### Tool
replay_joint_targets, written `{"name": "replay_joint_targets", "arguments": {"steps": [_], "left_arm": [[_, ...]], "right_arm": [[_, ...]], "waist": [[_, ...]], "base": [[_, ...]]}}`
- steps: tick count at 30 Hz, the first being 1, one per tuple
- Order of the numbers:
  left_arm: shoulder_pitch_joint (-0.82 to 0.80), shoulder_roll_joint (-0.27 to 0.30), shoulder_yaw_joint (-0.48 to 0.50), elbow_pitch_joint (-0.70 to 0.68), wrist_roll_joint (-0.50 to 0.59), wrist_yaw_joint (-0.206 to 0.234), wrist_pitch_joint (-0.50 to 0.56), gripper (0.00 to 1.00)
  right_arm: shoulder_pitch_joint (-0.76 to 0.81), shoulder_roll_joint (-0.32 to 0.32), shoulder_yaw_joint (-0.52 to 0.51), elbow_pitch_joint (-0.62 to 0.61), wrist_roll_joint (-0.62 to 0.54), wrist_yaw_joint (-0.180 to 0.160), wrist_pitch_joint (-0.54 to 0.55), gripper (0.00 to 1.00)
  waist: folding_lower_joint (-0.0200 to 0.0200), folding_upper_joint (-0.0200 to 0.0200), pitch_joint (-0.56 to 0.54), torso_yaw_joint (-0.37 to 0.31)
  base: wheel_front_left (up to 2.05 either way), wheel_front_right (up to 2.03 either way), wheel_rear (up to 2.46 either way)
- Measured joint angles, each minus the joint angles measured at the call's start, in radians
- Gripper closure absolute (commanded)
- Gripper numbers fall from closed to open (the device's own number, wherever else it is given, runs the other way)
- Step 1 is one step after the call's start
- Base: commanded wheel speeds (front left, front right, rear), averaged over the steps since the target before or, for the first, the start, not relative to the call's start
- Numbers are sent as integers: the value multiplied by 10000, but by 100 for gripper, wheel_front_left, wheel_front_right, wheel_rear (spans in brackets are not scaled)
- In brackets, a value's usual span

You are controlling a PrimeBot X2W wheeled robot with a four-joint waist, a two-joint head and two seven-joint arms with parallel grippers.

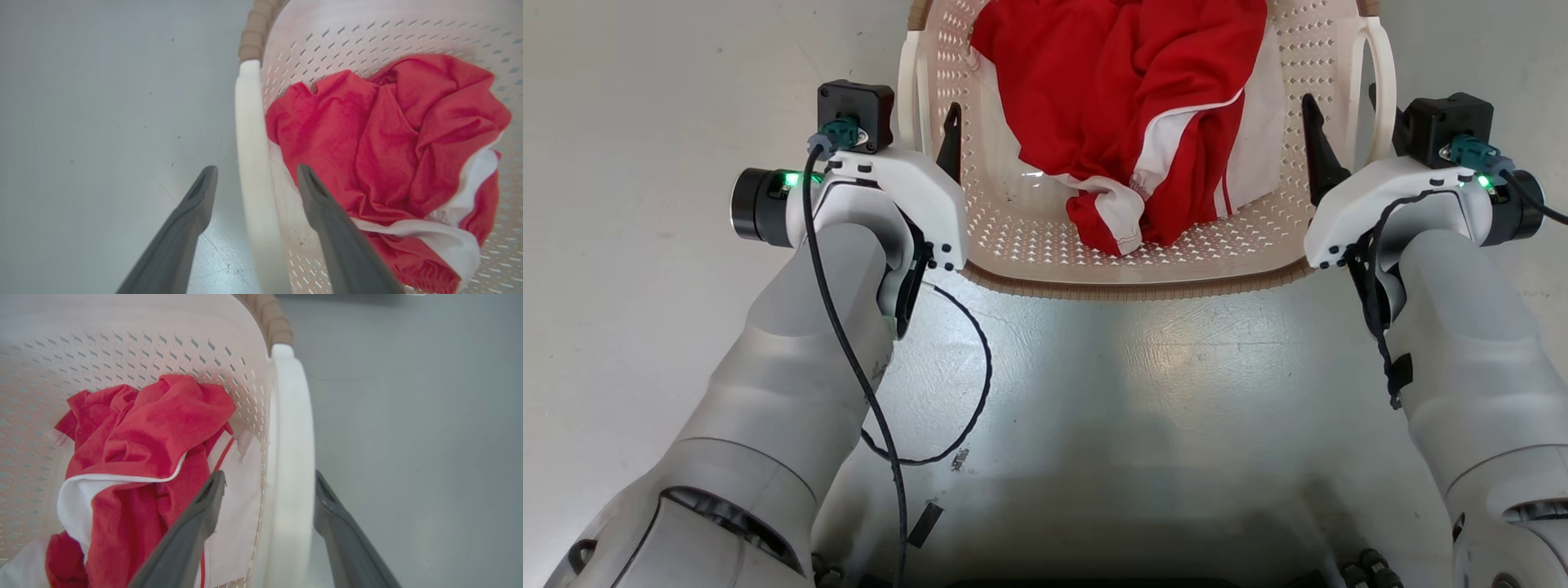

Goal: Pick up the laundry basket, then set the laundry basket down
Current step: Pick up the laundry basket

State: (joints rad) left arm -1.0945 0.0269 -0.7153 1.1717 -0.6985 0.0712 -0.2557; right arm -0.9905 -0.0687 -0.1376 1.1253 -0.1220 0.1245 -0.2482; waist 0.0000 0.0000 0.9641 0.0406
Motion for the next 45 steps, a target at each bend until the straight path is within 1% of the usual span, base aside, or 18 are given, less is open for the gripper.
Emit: {"name": "replay_joint_targets", "arguments": {"steps": [10,11,12,13,14,15,20,26,31,32,39,45], "left_arm": [[-55,0,-345,184,-336,-10,0,0],[-55,0,-345,184,-336,-10,0,2],[-77,0,-366,184,-336,-8,0,7],[-106,0,-382,171,-334,-6,0,21],[-147,0,-395,155,-332,6,0,66],[-201,0,-426,142,-330,6,0,100],[-245,25,-474,155,-324,81,4,100],[-233,25,-500,207,-313,94,2,100],[-159,21,-637,443,-322,77,4,100],[-123,19,-681,529,-339,71,21,100],[77,4,-859,865,-447,-63,232,100],[468,-10,-1003,993,-510,-117,541,100]], "right_arm": [[-44,-2,305,117,232,0,0,0],[-44,-2,305,117,232,0,0,0],[-57,-2,337,117,261,0,0,0],[-69,-4,370,117,276,0,0,13],[-91,-13,430,109,286,0,0,100],[-121,-13,474,113,334,0,0,100],[-152,-33,614,221,642,-10,2,100],[-151,-36,815,336,742,-12,2,100],[-148,-35,1252,581,1122,-12,2,100],[-146,-33,1455,700,1323,-12,2,100],[-102,-27,2080,1193,1791,-12,36,100],[161,0,2568,1411,2157,-12,372,100]], "waist": [[0,0,8,-33],[0,0,8,-33],[0,0,7,-32],[0,0,5,-26],[0,0,5,-15],[0,0,4,-7],[0,0,-56,-19],[0,0,-243,-58],[0,0,-538,-122],[0,0,-697,-151],[0,0,-1458,-240],[0,0,-2339,-282]], "base": [[0,0,0],[0,0,0],[0,0,0],[0,0,0],[0,0,0],[0,0,0],[0,0,0],[0,0,0],[0,0,0],[0,0,0],[0,0,0],[0,0,0]]}}
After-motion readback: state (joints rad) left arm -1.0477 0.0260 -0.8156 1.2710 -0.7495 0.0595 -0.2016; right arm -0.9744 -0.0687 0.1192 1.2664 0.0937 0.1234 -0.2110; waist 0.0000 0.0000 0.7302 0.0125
